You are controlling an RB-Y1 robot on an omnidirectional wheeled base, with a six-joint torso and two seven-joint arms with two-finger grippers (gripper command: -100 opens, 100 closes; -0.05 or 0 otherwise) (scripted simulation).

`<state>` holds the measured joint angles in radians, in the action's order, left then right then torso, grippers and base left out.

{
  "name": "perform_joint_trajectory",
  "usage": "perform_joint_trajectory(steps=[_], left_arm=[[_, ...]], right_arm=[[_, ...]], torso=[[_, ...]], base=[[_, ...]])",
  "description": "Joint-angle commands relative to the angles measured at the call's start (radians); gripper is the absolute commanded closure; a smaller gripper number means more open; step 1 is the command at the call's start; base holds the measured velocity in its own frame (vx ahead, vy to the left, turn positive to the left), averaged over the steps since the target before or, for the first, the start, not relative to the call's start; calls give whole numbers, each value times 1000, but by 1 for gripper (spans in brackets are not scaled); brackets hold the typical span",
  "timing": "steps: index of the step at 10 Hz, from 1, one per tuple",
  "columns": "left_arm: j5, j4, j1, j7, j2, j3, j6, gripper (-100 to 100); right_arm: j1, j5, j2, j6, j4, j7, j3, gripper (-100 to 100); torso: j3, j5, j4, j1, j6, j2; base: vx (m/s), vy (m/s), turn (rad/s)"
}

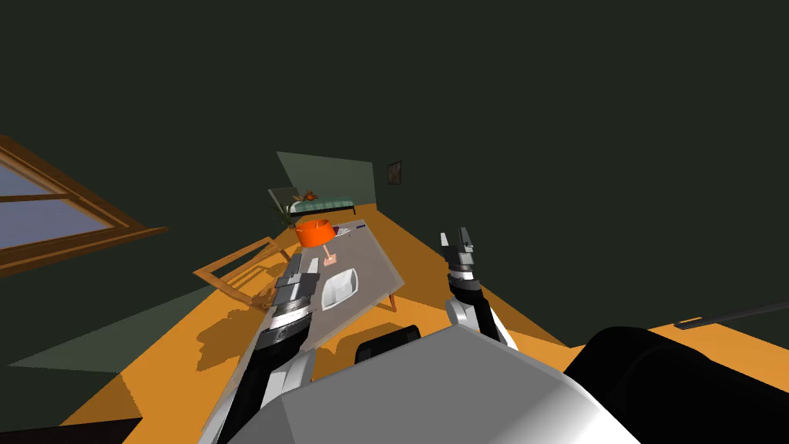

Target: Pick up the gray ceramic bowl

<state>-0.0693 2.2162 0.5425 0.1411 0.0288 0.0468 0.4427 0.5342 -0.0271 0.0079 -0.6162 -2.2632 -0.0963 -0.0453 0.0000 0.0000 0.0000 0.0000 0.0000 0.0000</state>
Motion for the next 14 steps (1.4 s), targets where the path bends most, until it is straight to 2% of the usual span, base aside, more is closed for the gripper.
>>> perform_joint_trajectory(steps=[1,7,14], left_arm=[[0,-21,-17,10,37,-5,-30,-100],[1,-109,-85,49,88,-27,-155,-100],[10,-286,-207,107,109,-78,-372,-100]], right_arm=[[0,0,0,0,0,0,0,0],[0,0,0,0,0,0,0,0],[0,0,0,0,0,0,0,0]], torso=[[0,0,0,0,0,0],[1,-1,0,-5,0,1],[1,-1,0,-4,0,1]], base=[[-11,-41,4],[-23,-67,4],[-30,-69,-19]])
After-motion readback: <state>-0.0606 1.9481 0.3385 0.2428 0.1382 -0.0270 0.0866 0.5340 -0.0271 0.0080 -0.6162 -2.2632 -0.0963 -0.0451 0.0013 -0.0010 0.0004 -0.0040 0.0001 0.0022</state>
